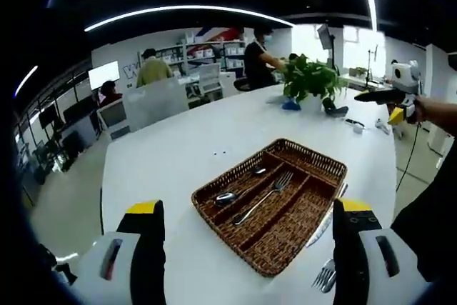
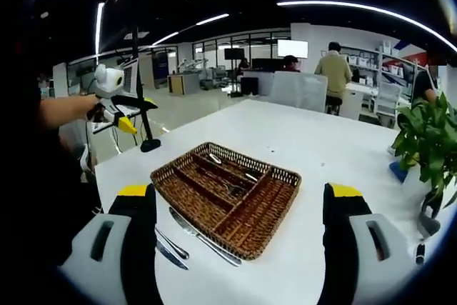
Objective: Arrange the knives, forks, and spoons in their matching storage slots by inserting each utensil handle-first until every utensil is classified and aligned in the correct compartment
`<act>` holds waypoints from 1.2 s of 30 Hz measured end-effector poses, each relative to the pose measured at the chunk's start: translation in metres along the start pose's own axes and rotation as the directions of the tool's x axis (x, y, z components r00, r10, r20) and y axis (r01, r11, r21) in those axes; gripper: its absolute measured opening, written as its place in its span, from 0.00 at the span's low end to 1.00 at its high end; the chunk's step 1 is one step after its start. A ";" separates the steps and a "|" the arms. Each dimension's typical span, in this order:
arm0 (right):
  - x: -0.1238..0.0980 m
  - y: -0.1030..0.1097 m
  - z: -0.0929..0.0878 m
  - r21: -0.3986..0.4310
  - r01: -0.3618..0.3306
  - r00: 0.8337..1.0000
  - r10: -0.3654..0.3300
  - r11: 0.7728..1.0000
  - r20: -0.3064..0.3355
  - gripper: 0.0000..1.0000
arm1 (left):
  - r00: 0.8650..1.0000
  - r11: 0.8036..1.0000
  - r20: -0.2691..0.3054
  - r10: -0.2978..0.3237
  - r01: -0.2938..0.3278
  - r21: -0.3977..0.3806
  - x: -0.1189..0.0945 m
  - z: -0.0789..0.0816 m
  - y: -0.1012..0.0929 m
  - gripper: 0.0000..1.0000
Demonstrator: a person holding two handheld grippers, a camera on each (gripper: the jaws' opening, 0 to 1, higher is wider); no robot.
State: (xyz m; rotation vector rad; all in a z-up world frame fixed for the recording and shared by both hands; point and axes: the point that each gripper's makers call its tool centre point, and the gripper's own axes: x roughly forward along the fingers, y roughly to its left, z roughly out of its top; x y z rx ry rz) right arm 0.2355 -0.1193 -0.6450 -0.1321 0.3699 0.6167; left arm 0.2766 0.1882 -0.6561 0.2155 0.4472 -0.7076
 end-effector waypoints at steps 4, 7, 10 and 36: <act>0.004 0.008 -0.016 0.018 -0.019 0.997 0.020 1.000 -0.070 1.00 | 0.999 0.999 -0.022 0.036 -0.036 0.014 -0.018 -0.014 -0.002 1.00; 0.002 0.007 -0.020 0.028 -0.015 0.998 0.017 1.000 -0.064 1.00 | 0.999 0.999 -0.024 0.040 -0.039 0.009 -0.028 -0.019 -0.008 1.00; -0.001 0.004 -0.016 0.026 -0.005 0.999 0.006 1.000 -0.053 1.00 | 0.999 0.999 -0.034 0.036 -0.035 0.026 -0.035 -0.021 -0.013 1.00; 0.001 0.031 0.010 -0.207 -0.158 0.987 0.151 0.965 -0.050 1.00 | 0.998 0.999 -0.045 0.038 -0.036 0.039 -0.048 -0.033 -0.017 1.00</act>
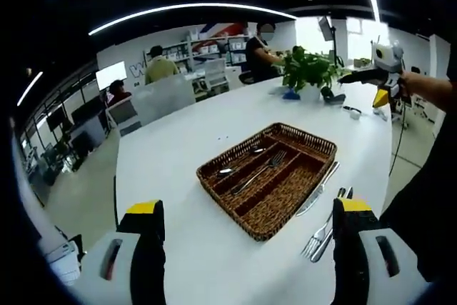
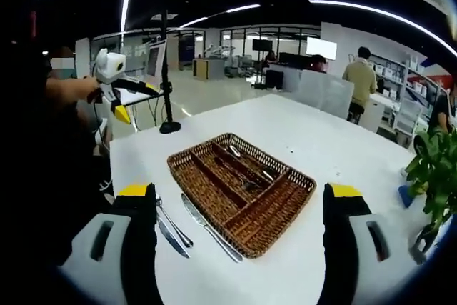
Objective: Arrange the knives, forks, and spoons in their matching storage slots by inserting each utensil handle-first until every utensil is classified and aligned in the correct compartment
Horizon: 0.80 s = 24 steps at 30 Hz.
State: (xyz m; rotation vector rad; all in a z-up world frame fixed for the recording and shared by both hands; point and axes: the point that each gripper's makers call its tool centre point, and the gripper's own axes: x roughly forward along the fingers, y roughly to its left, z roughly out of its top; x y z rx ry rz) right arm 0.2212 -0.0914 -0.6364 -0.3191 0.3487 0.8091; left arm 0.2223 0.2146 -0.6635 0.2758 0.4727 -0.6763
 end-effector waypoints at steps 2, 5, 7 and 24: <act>0.003 0.009 0.009 -0.057 -0.046 0.999 0.047 0.997 0.027 1.00 | 1.000 1.000 0.009 0.006 -0.006 0.003 -0.002 0.001 0.001 1.00; 0.010 0.014 0.012 -0.062 -0.065 0.998 0.065 0.996 0.004 1.00 | 1.000 1.000 0.019 0.013 -0.013 -0.009 -0.004 0.003 0.003 1.00; 0.016 0.019 0.013 -0.065 -0.094 0.996 0.094 0.993 -0.005 1.00 | 1.000 1.000 0.018 0.013 -0.013 -0.007 -0.005 0.002 0.003 1.00; 0.070 0.078 0.011 -0.157 -0.290 0.957 0.285 0.944 -0.054 0.93 | 1.000 1.000 0.023 0.012 -0.012 0.015 -0.011 -0.005 0.007 1.00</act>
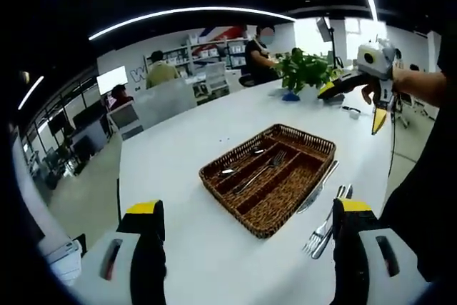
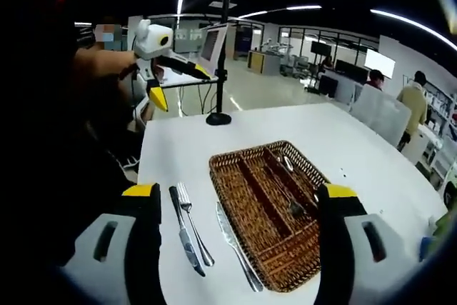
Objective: Arrange the knives, forks, and spoons in their matching storage slots by inserting each utensil handle-first until every utensil is classified and aligned in the correct compartment
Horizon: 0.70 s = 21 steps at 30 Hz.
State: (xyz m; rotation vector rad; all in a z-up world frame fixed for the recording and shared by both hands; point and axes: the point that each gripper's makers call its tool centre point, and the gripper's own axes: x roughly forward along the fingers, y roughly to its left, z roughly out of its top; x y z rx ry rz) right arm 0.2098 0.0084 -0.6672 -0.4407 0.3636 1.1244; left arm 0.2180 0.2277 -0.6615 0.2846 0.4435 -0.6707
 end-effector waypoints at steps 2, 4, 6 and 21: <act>0.005 0.003 0.002 -0.012 -0.015 1.000 0.015 1.000 0.004 0.92 | 1.000 1.000 0.004 0.006 -0.006 0.003 -0.001 -0.001 0.001 1.00; 0.008 0.005 0.003 -0.021 -0.028 1.000 0.028 0.999 0.006 0.91 | 1.000 1.000 0.015 0.011 -0.011 -0.005 -0.002 0.000 0.003 1.00; 0.013 0.007 0.004 -0.022 -0.047 0.999 0.047 0.999 0.003 0.91 | 1.000 1.000 0.009 0.003 -0.002 -0.020 -0.001 -0.003 0.002 1.00; 0.054 0.023 -0.008 -0.082 -0.076 0.997 0.077 0.994 0.015 0.86 | 0.999 1.000 0.022 0.025 -0.024 -0.014 -0.012 -0.009 0.001 1.00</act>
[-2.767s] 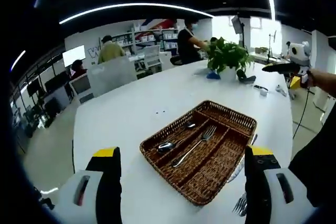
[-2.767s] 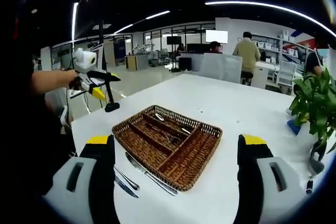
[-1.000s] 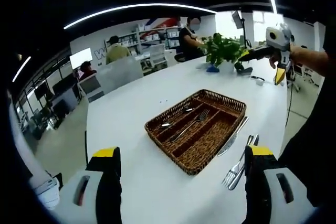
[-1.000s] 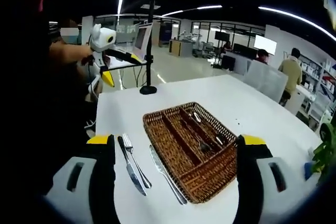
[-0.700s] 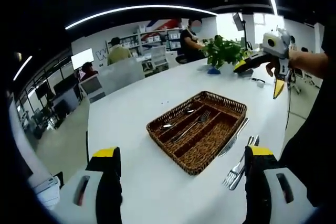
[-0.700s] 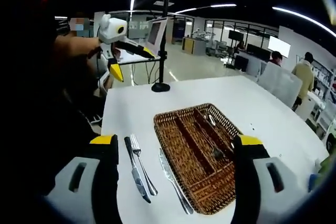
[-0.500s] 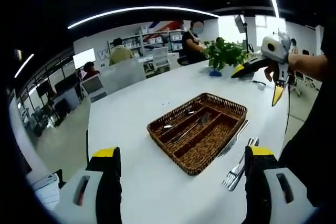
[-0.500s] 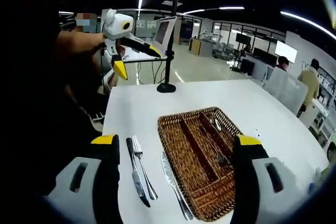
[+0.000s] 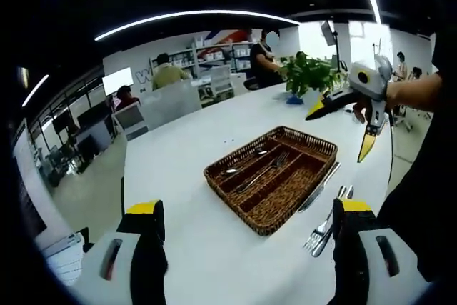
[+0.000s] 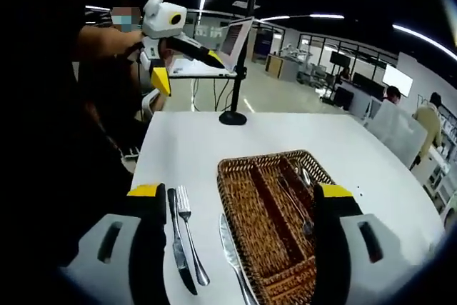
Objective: Arrange the knives, forks, and spoons in their matching storage slots by inserting each utensil handle-first until every utensil is classified and aligned in the correct compartment
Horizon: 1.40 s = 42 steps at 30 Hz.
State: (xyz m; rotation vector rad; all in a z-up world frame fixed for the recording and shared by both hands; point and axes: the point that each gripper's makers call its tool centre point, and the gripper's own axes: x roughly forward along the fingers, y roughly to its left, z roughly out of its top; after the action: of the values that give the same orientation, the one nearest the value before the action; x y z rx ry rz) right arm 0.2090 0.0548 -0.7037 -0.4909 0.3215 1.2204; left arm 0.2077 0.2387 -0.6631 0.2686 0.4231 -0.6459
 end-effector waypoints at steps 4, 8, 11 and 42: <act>0.008 0.010 -0.007 0.003 -0.024 1.000 0.024 1.000 -0.001 0.80 | 1.000 1.000 -0.009 -0.003 0.003 0.000 -0.002 -0.004 -0.002 1.00; 0.015 0.019 -0.014 0.005 -0.046 0.999 0.046 0.999 -0.007 0.76 | 1.000 1.000 -0.011 0.001 -0.001 -0.004 -0.004 -0.008 -0.001 1.00; 0.018 0.023 -0.017 0.016 -0.058 0.998 0.058 0.998 -0.014 0.76 | 1.000 1.000 -0.009 0.003 -0.003 -0.009 -0.004 -0.009 -0.001 1.00; 0.066 0.068 -0.099 -0.003 -0.183 0.968 0.180 0.983 -0.173 0.37 | 0.999 1.000 -0.028 0.026 -0.026 -0.013 -0.008 -0.019 -0.002 1.00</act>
State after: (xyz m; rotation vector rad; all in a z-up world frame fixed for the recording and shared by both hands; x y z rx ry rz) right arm 0.1676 0.0746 -0.8331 -0.5946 0.5117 1.3629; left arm 0.1954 0.2484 -0.6762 0.2706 0.4492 -0.6143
